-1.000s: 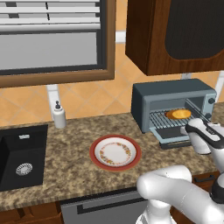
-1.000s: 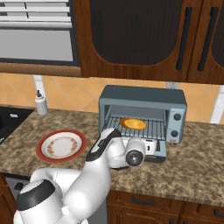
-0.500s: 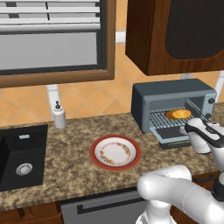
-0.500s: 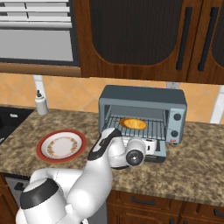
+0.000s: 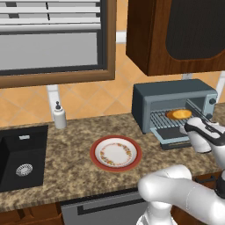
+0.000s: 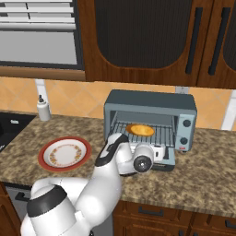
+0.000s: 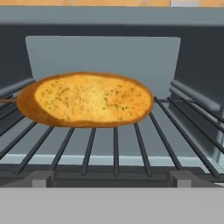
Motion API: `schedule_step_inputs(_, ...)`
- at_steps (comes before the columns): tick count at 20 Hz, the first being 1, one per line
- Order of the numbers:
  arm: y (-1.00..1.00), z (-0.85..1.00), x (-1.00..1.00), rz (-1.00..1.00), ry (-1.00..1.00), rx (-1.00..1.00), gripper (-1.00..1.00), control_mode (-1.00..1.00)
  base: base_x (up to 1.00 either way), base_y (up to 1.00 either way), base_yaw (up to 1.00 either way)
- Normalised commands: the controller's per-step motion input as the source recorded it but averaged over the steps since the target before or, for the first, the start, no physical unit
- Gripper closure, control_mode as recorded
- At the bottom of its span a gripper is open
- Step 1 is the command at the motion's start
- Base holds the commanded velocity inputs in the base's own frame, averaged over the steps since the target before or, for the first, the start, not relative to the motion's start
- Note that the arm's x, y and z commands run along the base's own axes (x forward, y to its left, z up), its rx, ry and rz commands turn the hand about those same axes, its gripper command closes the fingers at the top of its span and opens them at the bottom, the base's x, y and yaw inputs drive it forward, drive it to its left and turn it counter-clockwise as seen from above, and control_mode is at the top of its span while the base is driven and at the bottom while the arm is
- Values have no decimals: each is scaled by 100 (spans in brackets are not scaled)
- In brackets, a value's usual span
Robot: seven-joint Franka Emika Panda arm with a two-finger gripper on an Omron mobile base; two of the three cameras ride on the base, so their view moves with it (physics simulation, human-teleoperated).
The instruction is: Pick up the kebab skewer and baguette bread, and place them inside the toaster oven. Close the toaster oven door and start by setting the timer.
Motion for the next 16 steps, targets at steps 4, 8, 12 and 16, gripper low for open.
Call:
schedule_step_inputs(4,0,-6,8,0,0,0,-100,-100,0,0,0)
schedule_step_inputs(8,0,-3,9,0,0,0,-100,-100,0,0,0)
schedule_step_inputs(12,0,0,15,0,0,0,-100,-100,0,0,0)
schedule_step_inputs(16,0,0,19,0,0,0,-100,-100,0,0,0)
